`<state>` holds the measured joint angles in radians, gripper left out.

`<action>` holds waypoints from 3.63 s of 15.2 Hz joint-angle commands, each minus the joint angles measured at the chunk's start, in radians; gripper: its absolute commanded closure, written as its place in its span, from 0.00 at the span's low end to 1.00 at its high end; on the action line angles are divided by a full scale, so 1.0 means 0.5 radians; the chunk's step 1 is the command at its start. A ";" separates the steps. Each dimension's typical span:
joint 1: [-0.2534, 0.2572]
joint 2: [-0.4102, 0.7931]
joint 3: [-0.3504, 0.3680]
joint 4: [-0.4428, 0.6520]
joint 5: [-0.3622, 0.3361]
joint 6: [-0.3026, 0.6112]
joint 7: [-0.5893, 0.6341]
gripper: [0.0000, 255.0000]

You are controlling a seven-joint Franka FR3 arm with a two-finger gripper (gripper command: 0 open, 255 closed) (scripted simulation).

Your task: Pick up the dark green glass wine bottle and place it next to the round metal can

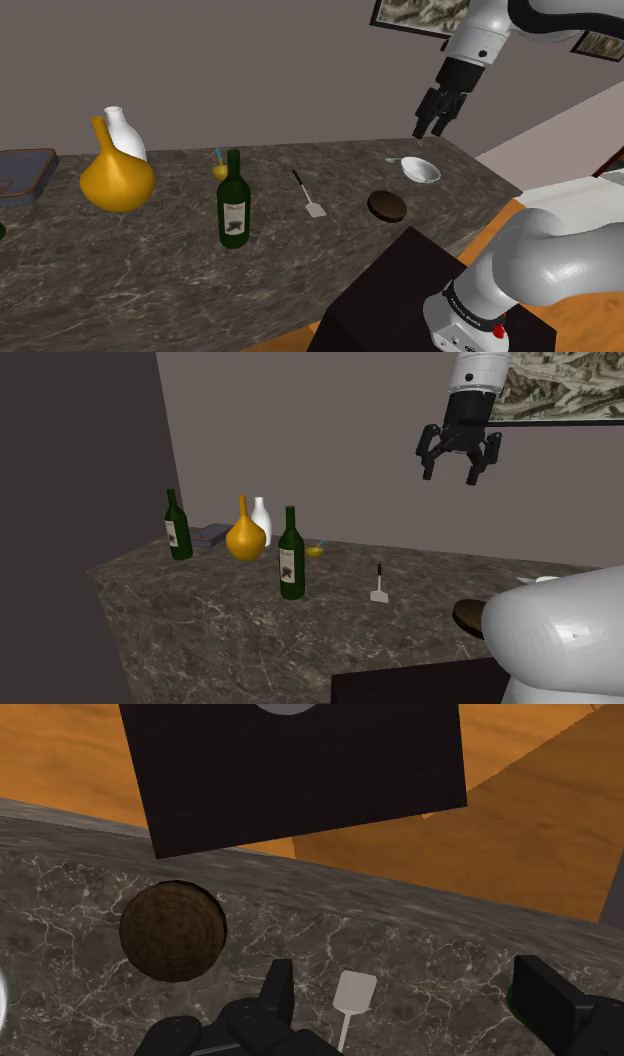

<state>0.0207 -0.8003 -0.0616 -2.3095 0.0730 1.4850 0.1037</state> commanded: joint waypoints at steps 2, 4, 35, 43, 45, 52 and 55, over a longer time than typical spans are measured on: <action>0.010 0.034 0.040 -0.001 0.023 0.046 0.042 0.00; 0.029 0.111 0.119 0.005 0.064 0.138 0.126 0.00; 0.339 2.231 0.938 1.572 -0.542 0.786 1.553 0.00; 0.337 2.278 0.921 1.435 -0.568 0.968 1.572 0.00; 0.337 2.278 0.921 1.434 -0.568 0.968 1.572 0.00; 0.337 2.278 0.921 1.435 -0.568 0.967 1.572 1.00; 0.337 2.278 0.921 1.434 -0.567 0.968 1.572 1.00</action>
<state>0.1893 0.3385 0.3988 -1.5920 -0.2108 1.9687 0.8900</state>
